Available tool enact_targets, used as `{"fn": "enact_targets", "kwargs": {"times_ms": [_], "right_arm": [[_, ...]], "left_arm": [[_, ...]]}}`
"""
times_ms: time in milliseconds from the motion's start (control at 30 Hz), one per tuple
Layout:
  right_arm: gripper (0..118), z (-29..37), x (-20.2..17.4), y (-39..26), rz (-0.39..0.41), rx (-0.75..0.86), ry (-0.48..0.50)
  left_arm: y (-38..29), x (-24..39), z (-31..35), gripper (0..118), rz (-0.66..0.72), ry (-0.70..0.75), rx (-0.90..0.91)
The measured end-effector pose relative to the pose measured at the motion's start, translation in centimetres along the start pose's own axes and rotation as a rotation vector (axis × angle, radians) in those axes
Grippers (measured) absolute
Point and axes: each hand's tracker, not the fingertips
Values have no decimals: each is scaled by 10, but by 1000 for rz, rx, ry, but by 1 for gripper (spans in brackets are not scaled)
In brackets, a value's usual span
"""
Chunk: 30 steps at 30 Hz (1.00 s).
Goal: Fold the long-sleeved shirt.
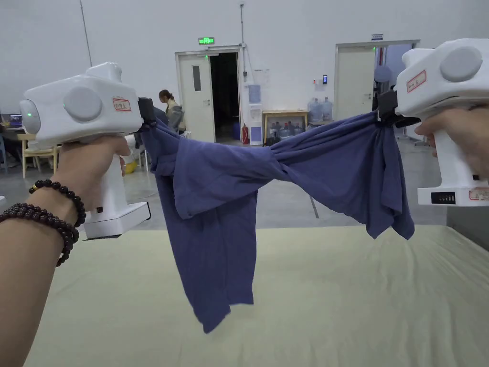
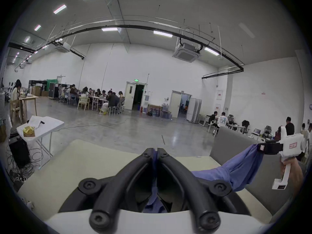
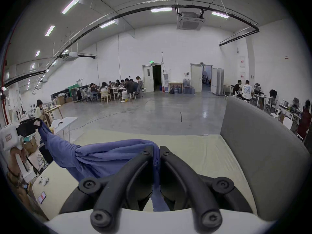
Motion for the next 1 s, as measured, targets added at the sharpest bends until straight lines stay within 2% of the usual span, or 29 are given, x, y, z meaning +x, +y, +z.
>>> {"fn": "enact_targets", "kwargs": {"times_ms": [100, 333, 533, 600, 733, 833, 900, 1000], "right_arm": [[7, -20, 6, -32, -10, -31, 1], [7, -94, 15, -164, -93, -253, 5], [7, -90, 12, -248, -87, -340, 35], [7, -60, 11, -276, -73, -354, 48], [7, 10, 11, -357, 10, -411, 69], [7, 70, 7, -429, -22, -500, 94], [7, 108, 4, -473, -44, -563, 105], [7, 153, 2, -524, -24, -632, 89]], "left_arm": [[-34, -7, -11, 1, 0, -7, -44], [-170, -27, -46, 1, -29, 13, -278], [-248, -51, -28, 1, 41, -4, -369], [-271, -57, 7, 1, 48, -23, -359], [-336, -65, 96, 1, 11, 0, -386], [-399, -69, 174, 1, 87, 15, -478], [-437, -69, 223, 1, 85, 16, -515], [-474, -69, 279, 1, 89, 31, -600]]}}
